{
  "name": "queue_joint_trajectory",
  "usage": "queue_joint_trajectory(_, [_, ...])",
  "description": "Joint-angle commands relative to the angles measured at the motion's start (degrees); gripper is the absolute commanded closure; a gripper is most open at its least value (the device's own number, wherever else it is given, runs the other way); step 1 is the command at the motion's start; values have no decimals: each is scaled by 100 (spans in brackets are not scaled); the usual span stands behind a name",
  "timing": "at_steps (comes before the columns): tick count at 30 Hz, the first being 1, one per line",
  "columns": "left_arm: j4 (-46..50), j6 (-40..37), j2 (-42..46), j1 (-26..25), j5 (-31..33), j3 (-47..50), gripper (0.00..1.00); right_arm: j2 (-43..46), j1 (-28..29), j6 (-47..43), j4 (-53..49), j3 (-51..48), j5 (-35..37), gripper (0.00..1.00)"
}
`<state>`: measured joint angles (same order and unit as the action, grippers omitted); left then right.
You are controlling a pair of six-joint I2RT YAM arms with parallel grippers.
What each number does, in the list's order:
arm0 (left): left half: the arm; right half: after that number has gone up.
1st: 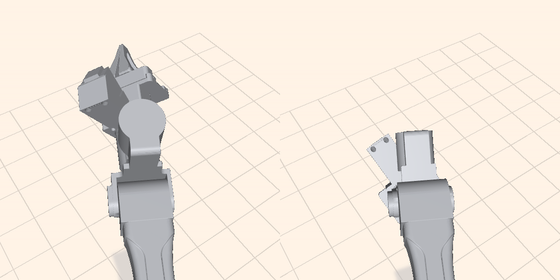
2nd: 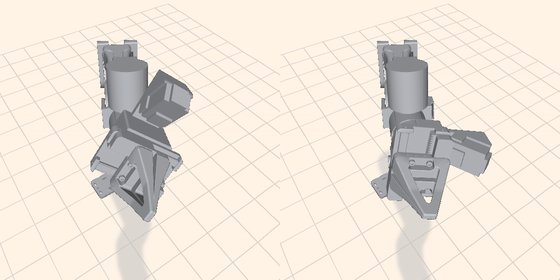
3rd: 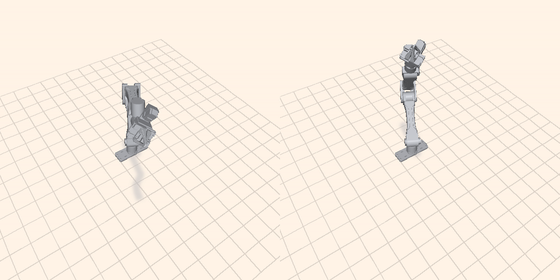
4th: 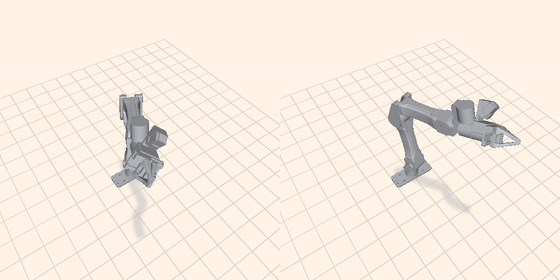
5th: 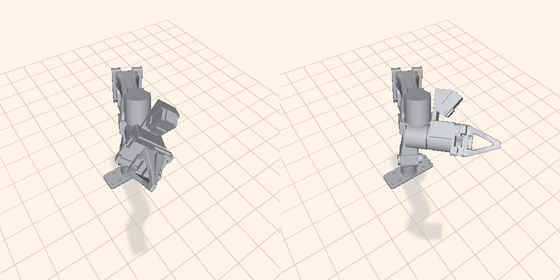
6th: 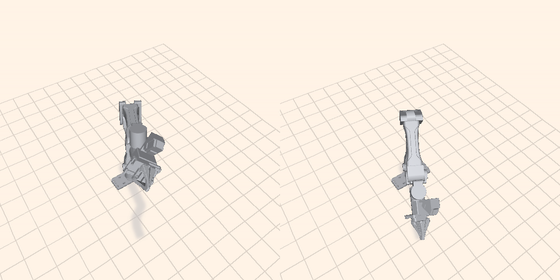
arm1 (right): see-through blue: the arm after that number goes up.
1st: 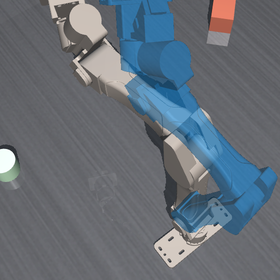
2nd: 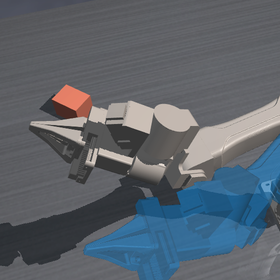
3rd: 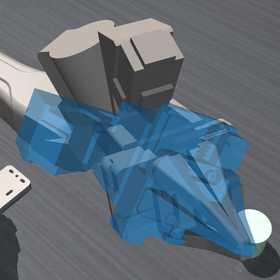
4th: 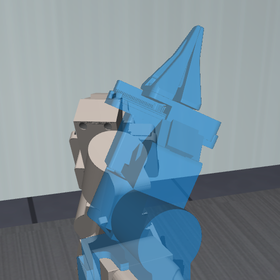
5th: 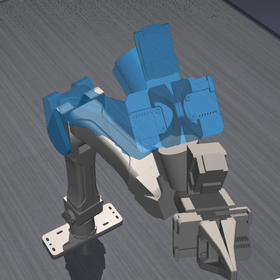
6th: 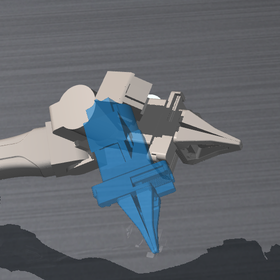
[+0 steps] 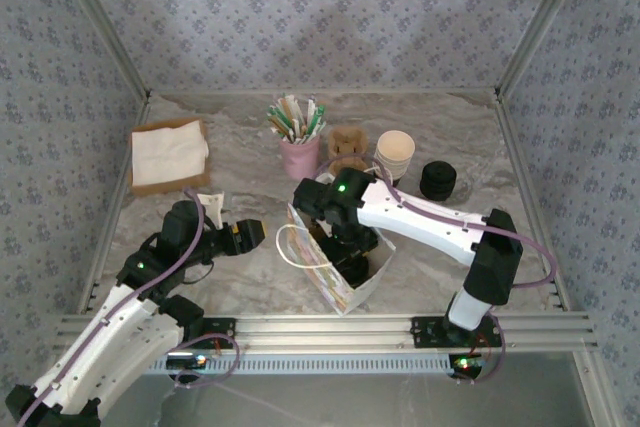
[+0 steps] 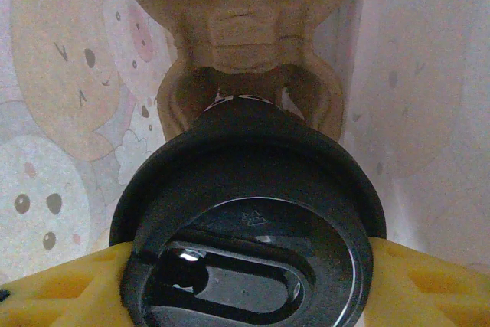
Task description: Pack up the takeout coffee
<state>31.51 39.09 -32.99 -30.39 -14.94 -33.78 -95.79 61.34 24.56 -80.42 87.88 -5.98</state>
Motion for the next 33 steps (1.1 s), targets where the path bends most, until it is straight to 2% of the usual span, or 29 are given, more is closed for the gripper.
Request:
queue_joint_trajectory(1, [20, -8, 76, -37, 71, -38, 29, -63, -17, -56, 62, -139, -52, 34])
queue_joint_trajectory(33, [59, 2, 153, -36, 84, -23, 29, -40, -46, -54, 219, -218, 9, 34])
